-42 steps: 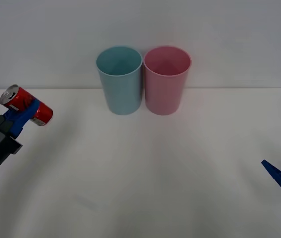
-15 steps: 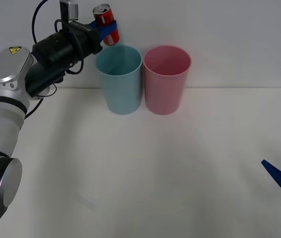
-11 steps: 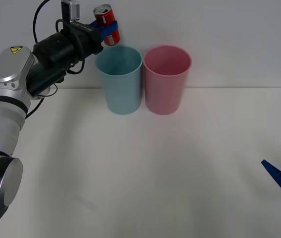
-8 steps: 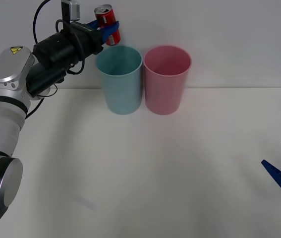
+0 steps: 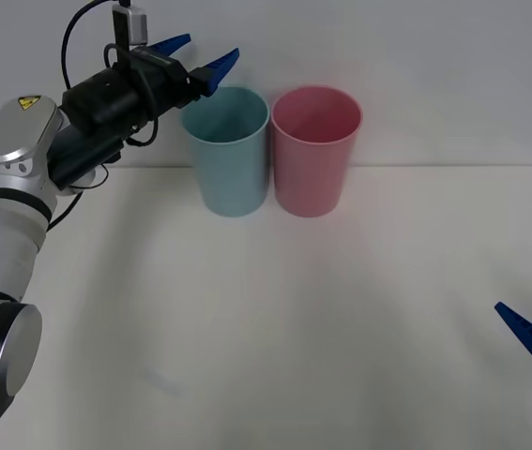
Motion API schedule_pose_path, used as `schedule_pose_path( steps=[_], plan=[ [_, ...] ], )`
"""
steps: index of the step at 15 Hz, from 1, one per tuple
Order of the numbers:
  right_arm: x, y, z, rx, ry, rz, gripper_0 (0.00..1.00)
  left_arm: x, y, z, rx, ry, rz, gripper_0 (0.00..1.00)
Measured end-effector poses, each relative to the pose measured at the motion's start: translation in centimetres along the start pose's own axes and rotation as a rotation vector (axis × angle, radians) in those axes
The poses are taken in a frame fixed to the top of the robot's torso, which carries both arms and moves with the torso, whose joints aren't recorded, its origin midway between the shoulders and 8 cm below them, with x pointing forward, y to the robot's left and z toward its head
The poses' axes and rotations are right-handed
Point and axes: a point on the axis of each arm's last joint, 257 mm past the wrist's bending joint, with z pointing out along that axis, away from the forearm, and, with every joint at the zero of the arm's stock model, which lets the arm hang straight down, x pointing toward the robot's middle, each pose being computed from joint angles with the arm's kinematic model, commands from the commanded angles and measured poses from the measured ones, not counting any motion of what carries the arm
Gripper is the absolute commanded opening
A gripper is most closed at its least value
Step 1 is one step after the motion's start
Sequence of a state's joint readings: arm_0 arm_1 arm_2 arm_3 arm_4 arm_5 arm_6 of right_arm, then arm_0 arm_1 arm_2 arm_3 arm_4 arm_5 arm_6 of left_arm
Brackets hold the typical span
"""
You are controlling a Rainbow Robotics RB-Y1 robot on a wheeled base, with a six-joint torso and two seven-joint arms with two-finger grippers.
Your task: Grasp the object on the table and drop it into the matching bin: aluminum can to the light blue bin, PET bottle to the pink bin.
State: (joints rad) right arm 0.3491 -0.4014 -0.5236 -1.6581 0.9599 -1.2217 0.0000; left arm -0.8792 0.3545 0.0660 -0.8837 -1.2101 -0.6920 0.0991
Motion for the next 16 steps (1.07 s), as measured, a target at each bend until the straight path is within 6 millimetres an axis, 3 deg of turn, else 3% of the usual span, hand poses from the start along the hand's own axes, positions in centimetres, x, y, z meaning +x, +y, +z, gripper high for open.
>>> schedule_pose_path(
  steps=[4, 7, 12, 16],
  plan=[
    [0.0, 0.0, 0.0, 0.000, 0.000, 0.000, 1.00, -0.2, 0.0, -1.8, 0.000, -0.028, 0.004, 1.00],
    [0.0, 0.0, 0.0, 0.000, 0.000, 0.000, 1.00, -0.1, 0.4, -4.2, -0.006, -0.048, 0.002, 1.00],
    [0.0, 0.0, 0.0, 0.000, 0.000, 0.000, 1.00, -0.6, 0.9, -10.9, -0.032, -0.099, 0.031, 1.00],
    [0.0, 0.0, 0.0, 0.000, 0.000, 0.000, 1.00, -0.5, 1.7, -17.9, -0.025, -0.107, 0.055, 1.00]
  ],
)
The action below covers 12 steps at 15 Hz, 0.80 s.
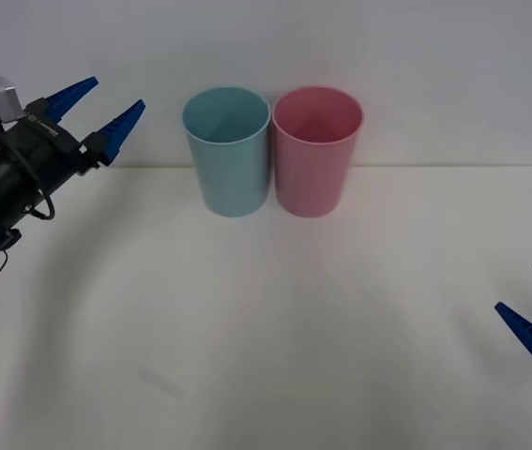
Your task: Grasp the object on the table and drop it into the matching bin: aluminum can to the light blue bin, PET bottle to the pink bin.
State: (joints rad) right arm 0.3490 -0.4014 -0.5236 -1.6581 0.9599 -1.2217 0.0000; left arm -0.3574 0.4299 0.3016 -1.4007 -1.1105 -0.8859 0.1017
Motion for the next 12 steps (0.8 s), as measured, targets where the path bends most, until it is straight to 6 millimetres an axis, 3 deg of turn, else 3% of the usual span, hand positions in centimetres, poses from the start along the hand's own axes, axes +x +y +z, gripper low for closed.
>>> schedule_pose_path(
  steps=[6, 12],
  plan=[
    [0.0, 0.0, 0.0, 0.000, 0.000, 0.000, 1.00, -0.1, 0.0, -11.3, -0.004, 0.067, 0.063, 1.00],
    [0.0, 0.0, 0.0, 0.000, 0.000, 0.000, 1.00, -0.7, -0.9, -20.8, -0.025, 0.155, 0.107, 1.00]
  ],
)
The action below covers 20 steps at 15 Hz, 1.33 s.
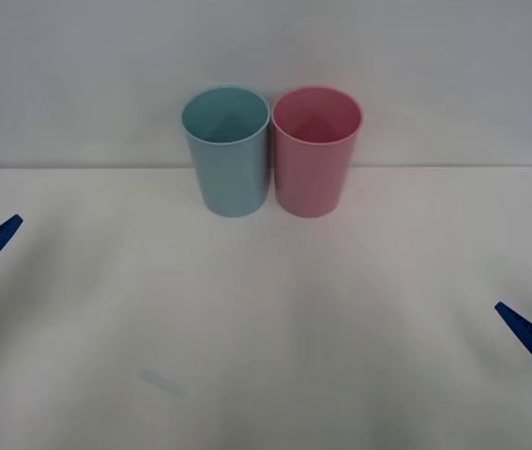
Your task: Grasp the object on the table and drop it into the matching bin: aluminum can to the light blue bin, PET bottle to the pink bin.
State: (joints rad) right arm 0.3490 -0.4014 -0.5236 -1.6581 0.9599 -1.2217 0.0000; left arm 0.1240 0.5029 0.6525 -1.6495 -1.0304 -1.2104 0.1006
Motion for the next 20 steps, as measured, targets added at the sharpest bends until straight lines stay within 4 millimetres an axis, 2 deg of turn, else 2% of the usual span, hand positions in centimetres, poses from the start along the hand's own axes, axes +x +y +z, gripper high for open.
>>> schedule_pose_path(
  steps=[5, 13, 16, 20],
  plan=[
    [0.0, 0.0, 0.0, 0.000, 0.000, 0.000, 1.00, 1.7, -0.4, -5.6, -0.003, 0.118, 0.043, 1.00],
    [0.0, 0.0, 0.0, 0.000, 0.000, 0.000, 1.00, 5.0, -1.1, -10.5, -0.055, 0.230, 0.031, 1.00],
    [0.0, 0.0, 0.0, 0.000, 0.000, 0.000, 1.00, 5.5, -1.4, -11.0, -0.064, 0.237, 0.009, 1.00],
    [0.0, 0.0, 0.0, 0.000, 0.000, 0.000, 1.00, 6.5, -2.4, -10.2, -0.040, 0.240, -0.016, 1.00]
  ],
)
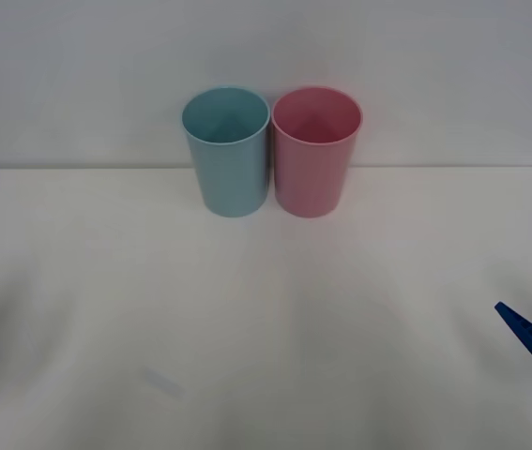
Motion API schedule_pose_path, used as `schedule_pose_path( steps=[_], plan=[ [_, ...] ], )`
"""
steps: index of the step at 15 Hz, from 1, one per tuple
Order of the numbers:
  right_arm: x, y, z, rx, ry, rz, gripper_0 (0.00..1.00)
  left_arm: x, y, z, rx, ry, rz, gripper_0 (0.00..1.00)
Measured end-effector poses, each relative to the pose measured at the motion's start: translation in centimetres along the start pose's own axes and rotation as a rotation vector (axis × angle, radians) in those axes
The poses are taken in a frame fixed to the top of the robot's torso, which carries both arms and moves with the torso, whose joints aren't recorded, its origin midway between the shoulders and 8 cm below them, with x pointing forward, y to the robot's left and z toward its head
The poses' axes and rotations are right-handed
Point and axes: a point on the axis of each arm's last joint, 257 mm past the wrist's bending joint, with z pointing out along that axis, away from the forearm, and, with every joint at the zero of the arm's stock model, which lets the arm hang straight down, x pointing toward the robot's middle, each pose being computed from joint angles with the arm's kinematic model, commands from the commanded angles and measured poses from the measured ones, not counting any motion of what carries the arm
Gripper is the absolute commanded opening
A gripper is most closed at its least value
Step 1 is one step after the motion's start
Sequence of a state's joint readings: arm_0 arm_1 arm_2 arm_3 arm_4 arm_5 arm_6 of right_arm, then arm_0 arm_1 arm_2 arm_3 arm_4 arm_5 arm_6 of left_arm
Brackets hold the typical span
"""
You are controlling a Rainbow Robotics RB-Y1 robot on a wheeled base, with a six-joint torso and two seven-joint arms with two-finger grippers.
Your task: Grasp the object on the table and drop it into the matching bin: aluminum can to the light blue bin, PET bottle to the pink bin.
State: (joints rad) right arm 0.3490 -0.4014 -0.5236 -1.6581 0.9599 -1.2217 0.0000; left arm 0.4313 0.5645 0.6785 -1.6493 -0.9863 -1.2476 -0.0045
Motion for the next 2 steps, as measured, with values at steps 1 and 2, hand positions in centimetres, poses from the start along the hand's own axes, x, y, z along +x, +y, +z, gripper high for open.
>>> schedule_pose_path(
  steps=[1, 2],
  plan=[
    [0.00, 0.00, 0.00, 0.000, 0.000, 0.000, 1.00, 0.01, -0.01, 0.01, 0.000, 0.000, 0.000, 1.00],
    [0.00, 0.00, 0.00, 0.000, 0.000, 0.000, 1.00, 0.01, -0.01, 0.01, 0.000, 0.000, 0.000, 1.00]
  ],
)
